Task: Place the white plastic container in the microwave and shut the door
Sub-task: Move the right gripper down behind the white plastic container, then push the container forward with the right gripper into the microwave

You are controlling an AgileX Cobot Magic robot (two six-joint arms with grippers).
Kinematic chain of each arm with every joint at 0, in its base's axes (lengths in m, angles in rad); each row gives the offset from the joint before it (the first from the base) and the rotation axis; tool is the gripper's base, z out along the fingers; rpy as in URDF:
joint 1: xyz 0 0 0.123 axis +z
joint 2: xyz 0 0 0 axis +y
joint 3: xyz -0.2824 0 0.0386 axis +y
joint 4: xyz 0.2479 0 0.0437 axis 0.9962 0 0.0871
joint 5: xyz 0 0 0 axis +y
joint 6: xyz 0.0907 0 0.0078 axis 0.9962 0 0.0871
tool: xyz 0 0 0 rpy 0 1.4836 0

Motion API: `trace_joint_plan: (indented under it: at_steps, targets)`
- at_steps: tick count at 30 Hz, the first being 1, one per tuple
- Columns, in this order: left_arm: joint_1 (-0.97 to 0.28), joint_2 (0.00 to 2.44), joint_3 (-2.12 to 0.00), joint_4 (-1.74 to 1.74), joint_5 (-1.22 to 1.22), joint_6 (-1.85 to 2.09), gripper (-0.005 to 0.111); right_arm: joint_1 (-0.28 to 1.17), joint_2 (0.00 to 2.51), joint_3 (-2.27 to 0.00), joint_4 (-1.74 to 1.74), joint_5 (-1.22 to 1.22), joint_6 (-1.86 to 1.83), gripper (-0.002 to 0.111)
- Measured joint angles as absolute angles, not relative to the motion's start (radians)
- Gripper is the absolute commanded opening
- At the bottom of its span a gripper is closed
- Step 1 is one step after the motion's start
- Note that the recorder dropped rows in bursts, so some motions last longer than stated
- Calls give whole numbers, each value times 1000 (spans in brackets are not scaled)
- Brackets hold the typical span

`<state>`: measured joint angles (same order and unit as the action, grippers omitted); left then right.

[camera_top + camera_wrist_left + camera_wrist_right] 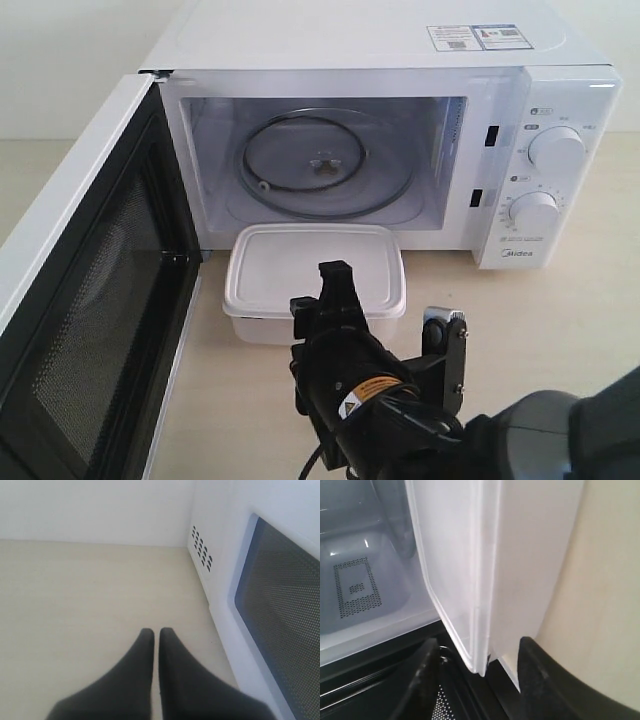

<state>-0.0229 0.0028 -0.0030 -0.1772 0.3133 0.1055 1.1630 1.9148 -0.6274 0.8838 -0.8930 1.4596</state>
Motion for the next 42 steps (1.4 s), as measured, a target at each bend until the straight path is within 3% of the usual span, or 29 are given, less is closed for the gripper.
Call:
trace_joint_plan:
  at_steps: [22,36,42]
  targets:
    - [-23,3,-3,-177,313,105,4,1118,2025,-699,903,-947,1499,46]
    - [-23,3,-3,-177,313,105,4,1108,2024,-699,897,-934,1499,1]
    - [-23,3,-3,-177,313,105,4,1120,2024,-699,899,-955,1474,0]
